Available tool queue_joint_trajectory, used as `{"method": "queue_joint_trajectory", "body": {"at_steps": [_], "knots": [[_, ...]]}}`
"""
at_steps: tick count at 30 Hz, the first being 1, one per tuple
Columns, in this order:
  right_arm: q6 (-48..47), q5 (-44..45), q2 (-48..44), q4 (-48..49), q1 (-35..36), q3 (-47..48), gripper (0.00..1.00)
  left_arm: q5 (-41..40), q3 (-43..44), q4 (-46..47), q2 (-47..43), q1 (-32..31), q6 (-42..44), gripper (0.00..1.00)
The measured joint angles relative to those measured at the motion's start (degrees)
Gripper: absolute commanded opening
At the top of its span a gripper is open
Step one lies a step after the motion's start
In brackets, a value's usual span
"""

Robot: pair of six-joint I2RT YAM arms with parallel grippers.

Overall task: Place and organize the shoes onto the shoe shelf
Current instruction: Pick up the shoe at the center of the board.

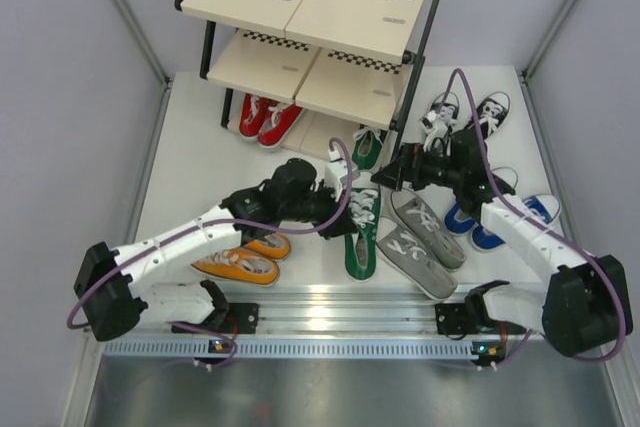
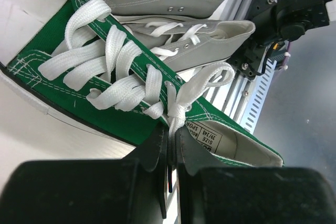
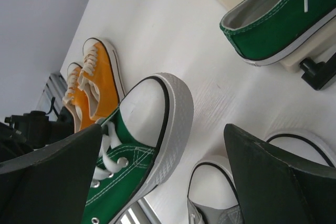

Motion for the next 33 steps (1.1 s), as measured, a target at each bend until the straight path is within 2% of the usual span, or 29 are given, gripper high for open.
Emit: {"method": "queue_joint_trajectory", "body": {"at_steps": [10,14,15,17,18,20,21,24,26,28,29,31,32,33], "knots": [[7.91,-1.84,2.40,4.96,0.00,-2.73,0.98,0.63,2.47,2.99,0.59,-1.62,-0.59,0.00],[10.54,-5.88,2.99,8.04,0.00,-3.48,0.86,0.44,2.84,3.93,1.55,-1.66,-0.46,0.00],[11.26,-7.04,3.28,8.76,0.00,-3.52,0.78,0.35,2.84,4.20,1.77,-1.66,-0.44,0.00],[12.28,-8.94,3.61,10.43,0.00,-3.52,0.68,0.39,2.84,4.50,2.23,-1.66,-0.39,0.00],[12.76,-9.60,3.67,11.52,-0.02,-3.65,0.53,0.55,2.84,4.48,2.34,-1.70,-0.42,0.00],[13.49,-10.36,3.76,13.40,-0.22,-4.00,0.41,1.09,2.84,4.48,2.34,-1.95,-0.44,0.00],[13.64,-11.02,3.89,14.08,-0.39,-4.13,0.27,1.14,2.89,4.52,2.34,-2.16,-0.42,0.00],[13.64,-12.07,4.00,14.93,-0.94,-4.26,0.00,1.44,2.97,4.83,2.34,-2.38,-0.50,0.00],[13.77,-12.72,3.98,15.87,-1.49,-4.35,0.00,1.25,2.99,5.31,2.32,-2.40,-0.74,0.00],[14.05,-13.40,3.78,17.99,-2.58,-5.07,0.00,0.50,2.95,5.81,2.32,-2.47,-1.73,0.08],[14.36,-13.70,3.48,19.12,-3.30,-5.79,0.00,0.13,2.89,6.16,2.32,-2.47,-2.29,0.25],[15.28,-13.99,2.47,20.92,-5.01,-7.13,0.00,-1.20,2.34,7.63,2.10,-2.49,-3.74,0.43],[15.39,-14.25,1.86,21.40,-5.81,-7.78,0.00,-2.16,1.99,8.22,1.79,-2.47,-4.57,0.59],[15.37,-14.56,1.18,21.64,-6.75,-8.44,0.00,-3.50,1.60,8.94,1.25,-2.38,-5.49,0.62]]}}
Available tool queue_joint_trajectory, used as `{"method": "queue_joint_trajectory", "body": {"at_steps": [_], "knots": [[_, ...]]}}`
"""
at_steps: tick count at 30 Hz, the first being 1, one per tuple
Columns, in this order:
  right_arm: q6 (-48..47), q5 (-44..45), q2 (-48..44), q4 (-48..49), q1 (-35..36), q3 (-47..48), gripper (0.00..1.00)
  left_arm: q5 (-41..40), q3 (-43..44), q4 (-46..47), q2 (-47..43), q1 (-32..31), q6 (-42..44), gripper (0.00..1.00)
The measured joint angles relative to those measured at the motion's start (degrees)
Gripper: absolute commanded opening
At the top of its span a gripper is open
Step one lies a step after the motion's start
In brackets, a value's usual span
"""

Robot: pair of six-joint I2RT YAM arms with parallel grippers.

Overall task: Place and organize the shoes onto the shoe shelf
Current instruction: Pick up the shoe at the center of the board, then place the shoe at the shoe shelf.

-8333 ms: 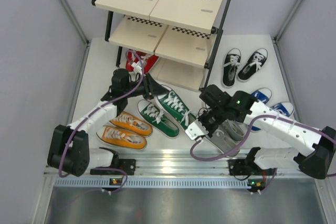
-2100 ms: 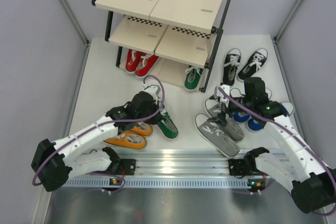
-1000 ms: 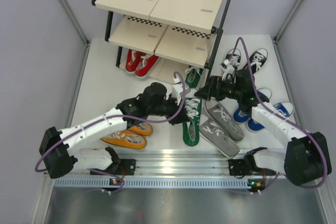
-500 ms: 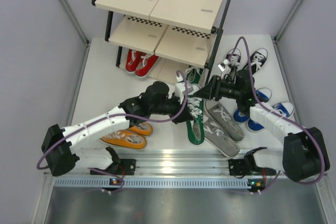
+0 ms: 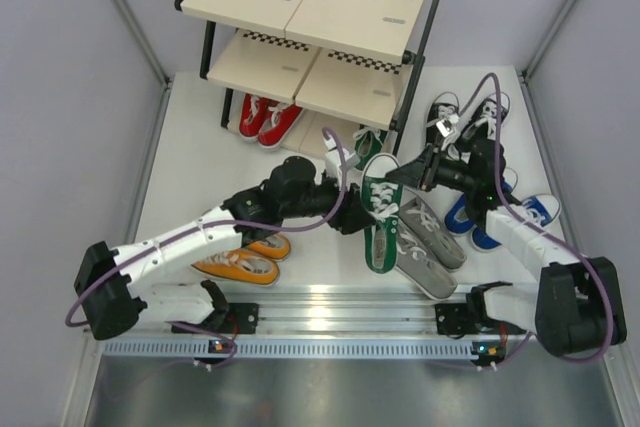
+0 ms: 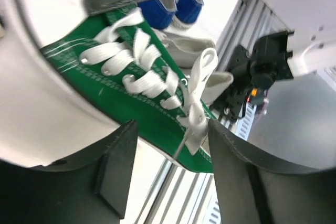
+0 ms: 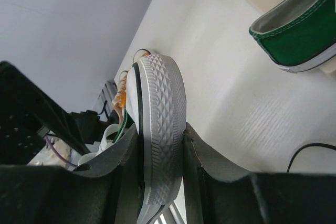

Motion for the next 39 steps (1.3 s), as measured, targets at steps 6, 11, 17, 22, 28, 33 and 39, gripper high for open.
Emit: {"method": "queue_joint_trajectory", "body": {"at_steps": [6,11,17,22,28,33,39], "knots": [[0.76,0.04,-2.05,1.07,-4.52,-2.23,0.00,-4.68,-1.20,2.71,-5.95,0.39,-4.96,0.73],[1.77,1.36,-2.10,1.57,-7.67,-2.62,0.00,-6.01,-1.97,4.83,-9.33,0.24,-10.03,0.74],[2.45,1.81,-2.10,2.32,-9.79,-2.97,0.00,-11.43,-5.75,5.40,-6.45,-3.80,-15.19,0.72],[2.60,1.97,-2.10,2.38,-10.12,-2.99,0.00,-16.28,-6.25,4.90,-1.86,-8.46,-16.02,0.72],[2.62,1.97,-2.08,2.38,-10.12,-2.99,0.00,-21.97,-4.96,4.83,2.64,-10.95,-15.37,0.60],[2.64,2.01,-2.08,2.47,-10.12,-3.08,0.00,-25.83,-3.76,4.74,5.31,-11.56,-14.38,0.50],[2.32,2.43,-1.97,2.60,-10.19,-3.30,0.00,-27.80,-2.60,4.37,8.37,-11.98,-13.20,0.11]]}}
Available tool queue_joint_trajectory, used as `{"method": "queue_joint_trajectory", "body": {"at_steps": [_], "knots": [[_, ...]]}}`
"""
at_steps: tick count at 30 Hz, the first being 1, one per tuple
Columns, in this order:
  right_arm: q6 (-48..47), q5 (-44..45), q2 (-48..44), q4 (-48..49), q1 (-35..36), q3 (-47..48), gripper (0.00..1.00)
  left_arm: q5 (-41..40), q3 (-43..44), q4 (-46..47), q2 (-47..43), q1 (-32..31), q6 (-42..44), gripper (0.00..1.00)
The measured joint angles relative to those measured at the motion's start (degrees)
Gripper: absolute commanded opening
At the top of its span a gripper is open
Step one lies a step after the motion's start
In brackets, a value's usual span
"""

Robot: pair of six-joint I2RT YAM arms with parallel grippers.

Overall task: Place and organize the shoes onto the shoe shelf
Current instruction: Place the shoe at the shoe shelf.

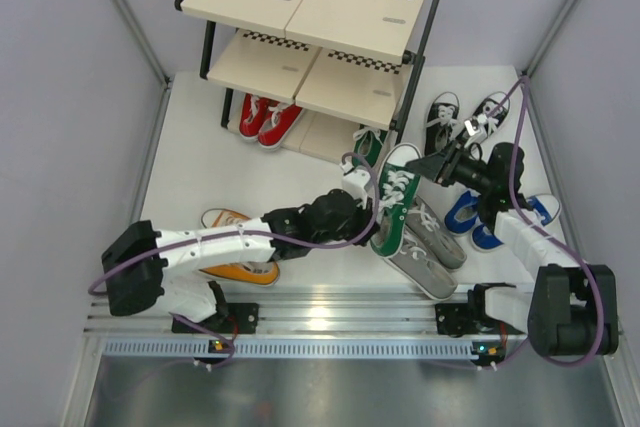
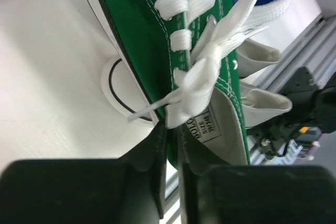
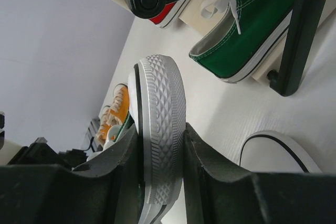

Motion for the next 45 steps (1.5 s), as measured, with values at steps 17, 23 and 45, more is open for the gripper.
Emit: {"method": "queue_joint_trajectory", "body": {"at_steps": [17,23,45], "knots": [[0.63,-3.78,-0.07,0.46,-1.53,-0.02,0.72,-9.81,-2.47,-6.08,-8.98,-0.44,4.61,0.00],[-1.22,-4.00,-1.29,0.72,-2.40,0.02,0.94,-12.37,-5.14,-13.86,-16.28,0.63,6.58,0.00],[-23.06,-19.98,-8.44,-11.39,-9.70,5.01,0.99,-4.24,-9.27,-17.14,-20.81,25.68,10.38,0.00]]}}
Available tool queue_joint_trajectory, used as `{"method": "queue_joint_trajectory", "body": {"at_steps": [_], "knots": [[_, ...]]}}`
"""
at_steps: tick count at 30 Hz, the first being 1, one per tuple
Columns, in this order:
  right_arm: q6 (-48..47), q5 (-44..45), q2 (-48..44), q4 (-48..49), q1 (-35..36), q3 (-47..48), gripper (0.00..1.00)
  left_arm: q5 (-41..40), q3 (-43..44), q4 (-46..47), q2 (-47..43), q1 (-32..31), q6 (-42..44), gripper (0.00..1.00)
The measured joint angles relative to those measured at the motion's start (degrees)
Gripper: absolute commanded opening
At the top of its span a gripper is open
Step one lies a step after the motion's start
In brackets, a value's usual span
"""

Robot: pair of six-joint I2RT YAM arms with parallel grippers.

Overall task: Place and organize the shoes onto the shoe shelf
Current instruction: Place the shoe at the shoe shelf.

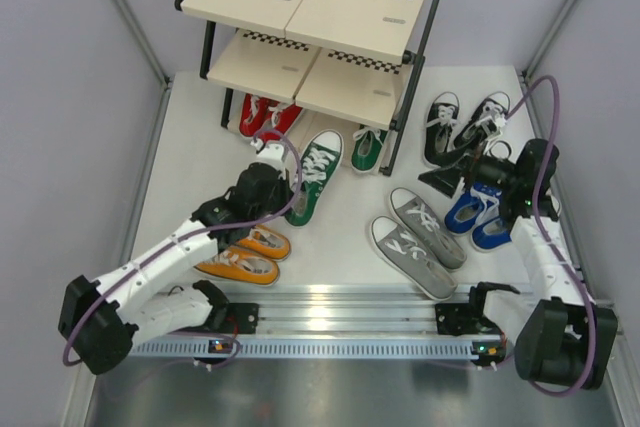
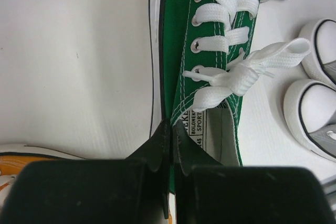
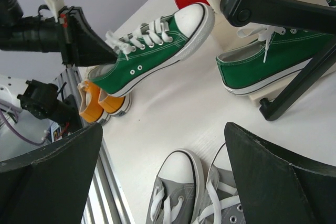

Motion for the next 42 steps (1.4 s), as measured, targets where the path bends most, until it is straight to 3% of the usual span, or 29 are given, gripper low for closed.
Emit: {"method": "queue_joint_trajectory", "body": {"at_steps": [10,31,42], "knots": [[-6.23,-0.76,-3.87,-5.79,-0.61,1.55,0.99,3.19,2.67,7.30,15.74,6.71,0.15,0.00],[-12.92,-2.45,-8.72,-12.83,-3.10,3.98,0.99,3.52,16.92,26.27,40.13,9.86,-2.23,0.00],[-14.05,-2.89,-9.51,-13.84,-3.37,4.04,0.99,3.82,21.57,28.63,44.68,9.79,-3.89,0.00]]}}
